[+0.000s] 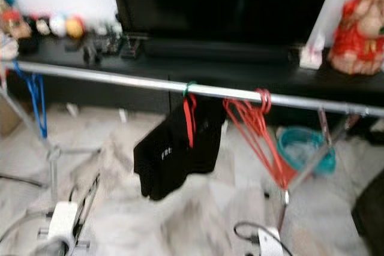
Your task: Hang hanger
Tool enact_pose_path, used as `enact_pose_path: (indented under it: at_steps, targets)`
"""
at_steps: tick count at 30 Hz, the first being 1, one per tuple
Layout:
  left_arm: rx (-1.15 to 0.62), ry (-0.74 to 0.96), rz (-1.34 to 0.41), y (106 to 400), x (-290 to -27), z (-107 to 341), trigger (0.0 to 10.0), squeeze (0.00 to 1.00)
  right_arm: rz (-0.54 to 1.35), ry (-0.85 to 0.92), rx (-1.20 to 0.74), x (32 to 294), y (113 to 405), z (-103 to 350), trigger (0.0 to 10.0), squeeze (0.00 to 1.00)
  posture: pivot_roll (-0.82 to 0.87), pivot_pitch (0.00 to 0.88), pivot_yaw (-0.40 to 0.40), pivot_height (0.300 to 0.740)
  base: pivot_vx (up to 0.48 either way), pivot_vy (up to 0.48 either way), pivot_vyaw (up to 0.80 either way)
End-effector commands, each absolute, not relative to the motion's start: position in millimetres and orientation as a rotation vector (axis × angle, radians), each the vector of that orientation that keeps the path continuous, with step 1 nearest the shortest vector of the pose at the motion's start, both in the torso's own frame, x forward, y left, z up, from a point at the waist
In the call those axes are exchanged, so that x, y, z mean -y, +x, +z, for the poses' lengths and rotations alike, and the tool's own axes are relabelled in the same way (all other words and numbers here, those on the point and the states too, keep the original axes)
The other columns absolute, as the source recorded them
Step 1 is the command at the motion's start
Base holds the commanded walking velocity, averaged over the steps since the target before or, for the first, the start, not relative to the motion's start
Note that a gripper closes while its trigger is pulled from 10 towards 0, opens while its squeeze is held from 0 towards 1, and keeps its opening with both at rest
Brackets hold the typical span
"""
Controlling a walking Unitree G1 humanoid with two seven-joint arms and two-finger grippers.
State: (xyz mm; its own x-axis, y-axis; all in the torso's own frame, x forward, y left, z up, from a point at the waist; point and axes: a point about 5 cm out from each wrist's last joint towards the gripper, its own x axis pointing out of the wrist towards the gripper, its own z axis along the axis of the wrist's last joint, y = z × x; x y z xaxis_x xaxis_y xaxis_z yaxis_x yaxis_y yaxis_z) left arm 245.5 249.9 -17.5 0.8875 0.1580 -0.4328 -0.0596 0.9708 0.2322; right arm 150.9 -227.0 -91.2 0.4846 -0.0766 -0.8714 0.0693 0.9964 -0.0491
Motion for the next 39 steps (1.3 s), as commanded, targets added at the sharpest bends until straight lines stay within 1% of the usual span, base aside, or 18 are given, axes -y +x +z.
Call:
enact_pose_path:
  at_steps: [1, 2, 4, 6, 10, 13, 19, 21, 26, 29, 31, 34, 36, 39]
  targets:
    - [-0.332, 0.24, 0.11, 263.1, -253.4, 5.1, 10.0, 0.0, -0.081, -0.007, -1.056, 225.7, 152.8, -90.7, 10.0, 0.0, 0.07, 0.0, -0.024, 0.74, 0.0, 0.0, 0.0]
    - [-0.236, 0.248, 0.081, 275.1, -249.4, 22.1, 10.0, 0.0, -0.079, -0.007, -1.056, 225.8, 152.8, -90.6, 10.0, 0.0, 0.07, 0.0, -0.024, 0.74, 0.0, 0.0, 0.0]
    - [-0.159, 0.255, 0.039, 283.4, -240.7, 35.2, 10.0, 0.0, -0.079, -0.007, -1.055, 225.9, 152.8, -90.6, 10.0, 0.0, 0.07, 0.0, -0.024, 0.74, 0.0, 0.0, 0.0]
    - [-0.065, 0.269, -0.049, 289.3, -220.7, 49.4, 10.0, 0.0, -0.079, -0.006, -1.055, 226.1, 152.6, -90.6, 10.0, 0.0, 0.06, 0.0, -0.022, 0.74, 0.0, 0.0, 0.0]
    - [-0.007, 0.257, -0.073, 290.8, -211.5, 58.3, 10.0, 0.0, -0.08, -0.006, -1.055, 226.3, 152.2, -90.7, 10.0, 0.0, 0.06, 0.0, -0.017, 0.74, 0.0, 0.0, 0.0]
    - [0.032, 0.213, -0.084, 291.2, -204.2, 64.1, 10.0, 0.0, -0.077, -0.009, -1.062, 226.2, 151.7, -91.0, 10.0, 0.0, 0.06, 0.0, -0.02, 0.74, 0.269, 0.0, 0.0]
    - [0.023, 0.204, -0.098, 288.8, -203.7, 66.4, 10.0, 0.0, -0.072, -0.013, -1.063, 225.6, 151.4, -91.2, 10.0, 0.0, 0.05, 0.0, -0.014, 0.74, 0.311, 0.0, 0.0]
    - [0.021, 0.203, -0.101, 287.9, -204.0, 66.5, 10.0, 0.0, -0.073, -0.012, -1.063, 225.7, 151.3, -91.3, 10.0, 0.0, 0.05, 0.0, -0.015, 0.74, 0.0, 0.0, 0.0]
    - [-0.019, 0.193, -0.117, 278.9, -205.4, 63.8, 10.0, 0.0, -0.057, -0.023, -1.075, 225.9, 150.4, -91.6, 10.0, 0.0, 0.06, 0.0, -0.016, 0.74, 0.31, 0.0, 0.0]
    - [-0.091, 0.2, -0.142, 268.8, -208.3, 50.3, 10.0, 0.0, -0.052, -0.03, -1.079, 226.0, 150.3, -91.7, 10.0, 0.0, 0.06, 0.0, -0.018, 0.74, 0.279, 0.0, 0.0]
    - [-0.13, 0.238, -0.18, 260.2, -208.0, 41.2, 10.0, 0.0, -0.051, -0.031, -1.078, 226.0, 150.4, -91.6, 10.0, 0.0, 0.07, 0.0, -0.019, 0.74, 0.281, 0.0, 0.0]
    - [-0.241, 0.285, -0.234, 236.7, -212.3, 17.1, 10.0, 0.0, -0.049, -0.031, -1.077, 225.8, 150.9, -91.5, 10.0, 0.0, 0.06, 0.0, -0.017, 0.74, 0.0, 0.0, 0.0]
    - [-0.304, 0.279, -0.217, 224.6, -218.6, 6.1, 10.0, 0.0, -0.049, -0.031, -1.075, 226.1, 151.2, -91.3, 10.0, 0.0, 0.08, 0.0, -0.026, 0.74, 0.0, 0.0, 0.0]
    - [-0.304, 0.267, -0.172, 222.7, -222.9, 6.3, 10.0, 0.0, -0.046, -0.034, -1.077, 226.8, 151.4, -91.0, 10.0, 0.0, 0.09, 0.0, -0.036, 0.74, 0.0, 0.0, 0.0]
